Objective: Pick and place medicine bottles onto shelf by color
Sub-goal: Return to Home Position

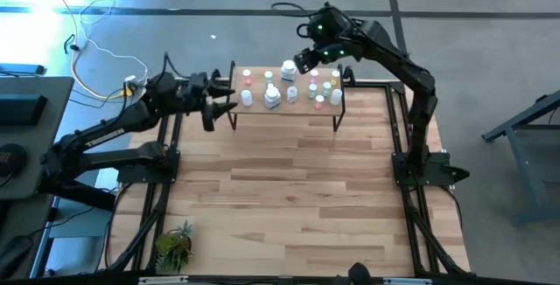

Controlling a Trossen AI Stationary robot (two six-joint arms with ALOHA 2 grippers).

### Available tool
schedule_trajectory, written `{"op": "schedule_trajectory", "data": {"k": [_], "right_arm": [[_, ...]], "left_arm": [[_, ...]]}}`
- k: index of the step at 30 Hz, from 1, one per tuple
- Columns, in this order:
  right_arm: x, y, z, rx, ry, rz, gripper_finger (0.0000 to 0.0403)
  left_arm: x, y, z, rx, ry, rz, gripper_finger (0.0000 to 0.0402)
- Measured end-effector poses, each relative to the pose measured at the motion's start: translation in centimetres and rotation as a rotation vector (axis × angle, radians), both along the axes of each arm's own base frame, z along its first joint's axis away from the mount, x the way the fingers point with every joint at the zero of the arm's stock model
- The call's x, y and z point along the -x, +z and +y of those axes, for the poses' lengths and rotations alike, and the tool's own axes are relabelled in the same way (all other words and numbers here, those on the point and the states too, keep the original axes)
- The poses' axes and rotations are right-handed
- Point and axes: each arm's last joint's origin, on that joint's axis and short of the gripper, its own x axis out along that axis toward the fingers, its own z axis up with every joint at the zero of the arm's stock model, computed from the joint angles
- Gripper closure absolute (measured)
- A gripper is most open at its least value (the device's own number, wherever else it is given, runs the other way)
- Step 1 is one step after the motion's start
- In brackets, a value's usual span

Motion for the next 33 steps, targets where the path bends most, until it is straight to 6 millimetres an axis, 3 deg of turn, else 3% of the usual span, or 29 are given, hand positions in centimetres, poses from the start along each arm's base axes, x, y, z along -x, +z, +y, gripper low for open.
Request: {"op": "schedule_trajectory", "data": {"k": [11,24,33], "right_arm": [[1.8,2.5,0.5,0.118,-0.013,-0.071,0.0231],[2.7,5.6,1.7,0.278,0.054,-0.201,0.0231],[4.5,7.3,4.0,0.425,-0.040,-0.125,0.0231]], "left_arm": [[3.1,-4.3,-4.0,0.009,0.092,-0.056,0.0161],[6.1,-10.2,-5.8,0.062,0.188,-0.136,0.0161],[6.6,-13.1,-6.4,0.188,0.119,-0.183,0.0161]]}}
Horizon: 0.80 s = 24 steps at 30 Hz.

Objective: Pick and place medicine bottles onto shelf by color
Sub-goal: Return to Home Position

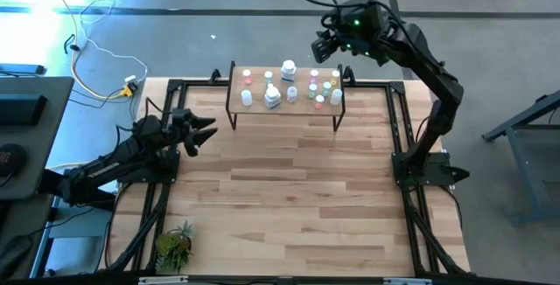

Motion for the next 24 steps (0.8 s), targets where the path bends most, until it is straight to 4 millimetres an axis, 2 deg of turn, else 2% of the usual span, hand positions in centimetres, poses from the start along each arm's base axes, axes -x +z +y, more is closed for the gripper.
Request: {"op": "schedule_trajectory", "data": {"k": [5,9,13,18,21,24], "right_arm": [[0.9,0.4,0.8,0.018,-0.020,0.030,0.0231],[1.7,1.0,1.3,0.036,0.015,0.025,0.0231],[3.3,2.0,2.1,0.054,0.020,0.010,0.0231],[5.9,2.9,3.3,0.093,0.037,0.029,0.0231],[7.5,2.2,4.0,0.075,0.033,0.049,0.0231],[8.9,0.5,4.8,0.048,-0.005,0.030,0.0231]], "left_arm": [[0.1,-0.3,-0.3,-0.004,-0.057,-0.009,0.0161],[0.1,-0.8,-0.5,-0.028,-0.048,0.055,0.0161],[0.1,-1.3,-0.5,-0.029,-0.014,0.115,0.0161],[-0.1,-1.3,-0.7,-0.016,-0.022,0.110,0.0161],[-0.2,-1.3,-0.9,0.006,-0.042,0.099,0.0161],[-0.2,-1.2,-1.0,0.001,-0.015,0.094,0.0161]]}}
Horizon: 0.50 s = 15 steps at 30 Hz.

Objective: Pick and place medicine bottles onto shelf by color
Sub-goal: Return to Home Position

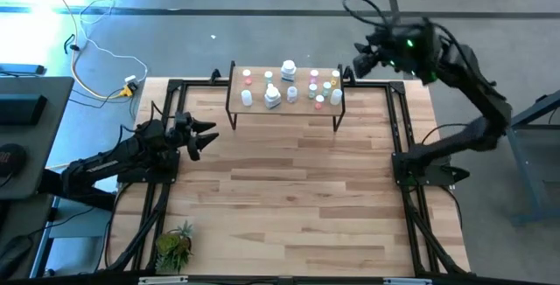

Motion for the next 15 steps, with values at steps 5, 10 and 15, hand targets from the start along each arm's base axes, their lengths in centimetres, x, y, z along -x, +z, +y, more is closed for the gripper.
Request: {"op": "schedule_trajectory", "data": {"k": [5,10,15], "right_arm": [[3.2,-3.0,2.0,0.028,-0.055,-0.140,0.0231],[5.8,-5.8,4.0,0.036,-0.016,-0.291,0.0231],[8.0,-7.7,5.6,0.054,0.055,-0.390,0.0231]], "left_arm": [[-0.1,0.2,-0.1,-0.027,-0.005,-0.015,0.0161],[-0.1,0.3,-0.2,-0.040,-0.005,-0.012,0.0161],[-0.1,0.3,-0.2,-0.052,0.040,-0.006,0.0161]]}}
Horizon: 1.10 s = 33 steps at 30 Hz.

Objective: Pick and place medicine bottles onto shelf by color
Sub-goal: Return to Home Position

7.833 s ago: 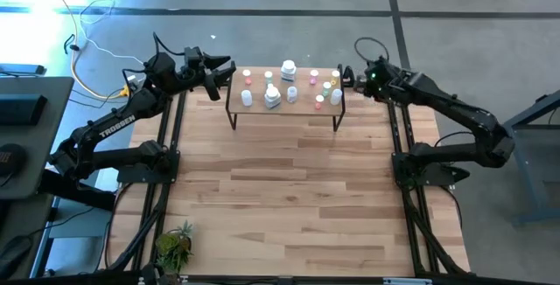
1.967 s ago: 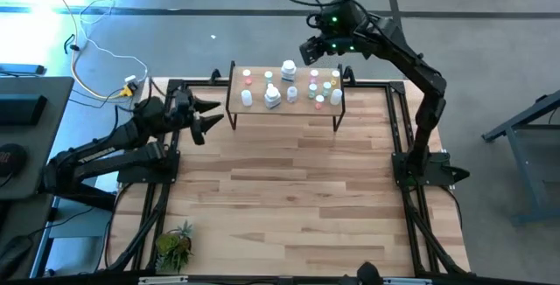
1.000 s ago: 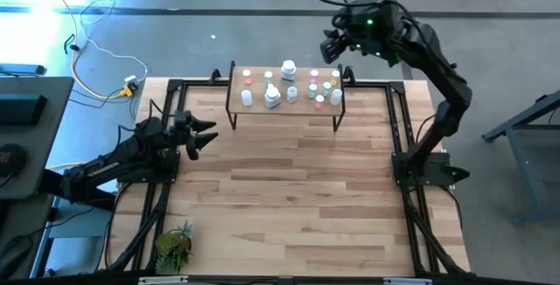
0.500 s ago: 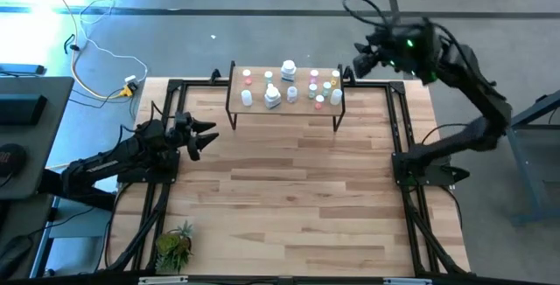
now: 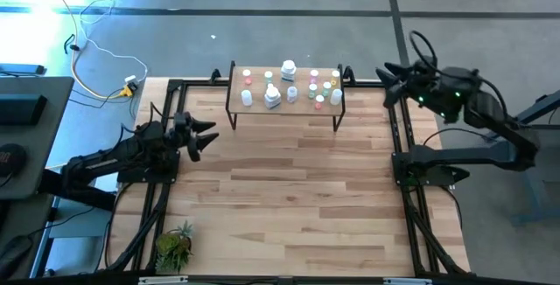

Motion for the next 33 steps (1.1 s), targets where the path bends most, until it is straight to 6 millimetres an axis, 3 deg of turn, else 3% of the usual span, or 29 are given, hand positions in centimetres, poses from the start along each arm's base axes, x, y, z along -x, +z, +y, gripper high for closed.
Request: {"op": "schedule_trajectory", "data": {"k": [9,14,25,33], "right_arm": [[3.6,-1.6,1.2,0.033,-0.017,-0.069,0.0231],[4.9,-1.6,1.5,0.043,-0.027,-0.104,0.0231],[7.2,-2.6,2.1,-0.013,-0.020,-0.095,0.0231],[6.5,-5.4,2.0,-0.090,0.009,0.019,0.0231]], "left_arm": [[-0.6,0.3,-1.1,-0.033,-0.169,-0.046,0.0161],[-1.3,-0.9,-2.0,-0.017,-0.347,-0.112,0.0161],[-1.4,-0.9,-2.4,-0.082,-0.310,-0.084,0.0161],[-1.4,-1.0,-2.3,-0.098,-0.307,-0.064,0.0161]]}}
